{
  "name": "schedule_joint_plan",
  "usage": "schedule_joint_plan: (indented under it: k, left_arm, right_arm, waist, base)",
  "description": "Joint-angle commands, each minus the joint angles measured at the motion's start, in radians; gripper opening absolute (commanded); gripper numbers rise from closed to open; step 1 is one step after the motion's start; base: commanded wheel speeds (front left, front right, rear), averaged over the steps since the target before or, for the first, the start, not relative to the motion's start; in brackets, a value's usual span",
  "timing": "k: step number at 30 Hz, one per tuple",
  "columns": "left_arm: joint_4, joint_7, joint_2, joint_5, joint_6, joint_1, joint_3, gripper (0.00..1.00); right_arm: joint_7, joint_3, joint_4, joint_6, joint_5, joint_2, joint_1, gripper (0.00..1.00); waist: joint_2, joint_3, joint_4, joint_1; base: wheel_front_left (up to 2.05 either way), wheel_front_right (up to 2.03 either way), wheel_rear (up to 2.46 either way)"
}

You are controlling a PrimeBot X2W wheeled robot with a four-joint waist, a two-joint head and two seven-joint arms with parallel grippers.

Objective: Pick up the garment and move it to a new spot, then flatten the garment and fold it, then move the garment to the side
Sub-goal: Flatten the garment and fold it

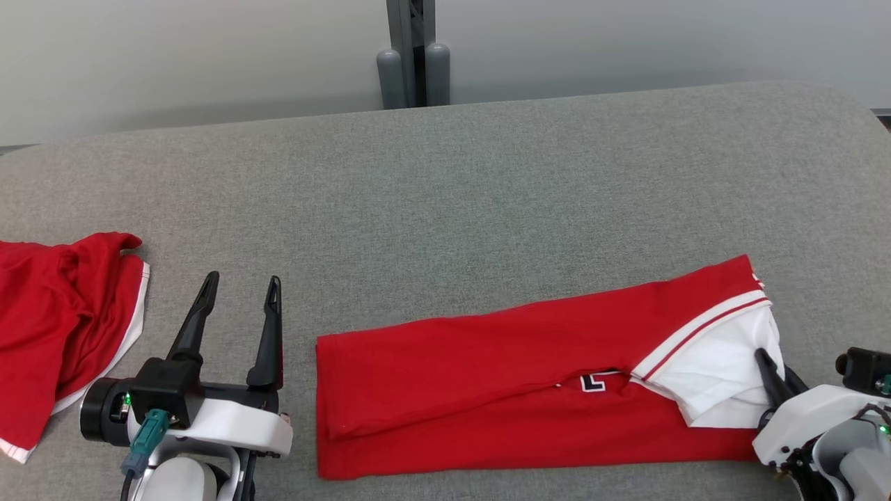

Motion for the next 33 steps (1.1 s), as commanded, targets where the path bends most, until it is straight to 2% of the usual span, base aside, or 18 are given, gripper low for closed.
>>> schedule_joint_plan:
  k: [1,11,20,27,33]
  left_arm:
    - [0.004,-0.004,0.003,-0.003,0.006,0.007,-0.002,1.0]
    - [0.009,-0.004,0.003,-0.019,0.017,0.013,-0.016,1.0]
    - [0.016,-0.004,0.003,-0.044,0.034,0.041,-0.01,1.0]
    - [0.012,-0.004,0.003,-0.077,0.051,0.057,-0.013,1.0]
    - [0.008,-0.004,0.004,-0.089,0.061,0.054,-0.014,1.0]
  right_arm:
    - [-0.004,-0.004,0.014,-0.001,0.007,-0.022,-0.009,0.0]
    - [-0.003,0.011,0.078,-0.001,0.032,-0.124,-0.069,0.0]
    - [0.051,0.076,0.056,-0.001,0.041,-0.105,-0.072,0.0]
    - [0.169,0.146,-0.11,0.0,0.09,-0.082,-0.034,0.0]
    - [0.27,0.152,-0.266,0.0,0.135,-0.061,-0.012,0.0]
  waist:
    - [-0.0001,-0.002,-0.001,0.0]
    - [-0.0001,-0.015,0.001,0.0]
    - [-0.0001,-0.054,-0.026,0.0]
    - [-0.0001,-0.108,-0.069,0.0]
    - [-0.0001,-0.112,-0.086,0.0]
  base:
    - [0.0,0.0,0.0]
    - [0.0,0.0,0.0]
    - [0.0,0.0,0.0]
    - [0.0,0.0,0.0]
    - [0.0,0.0,0.0]
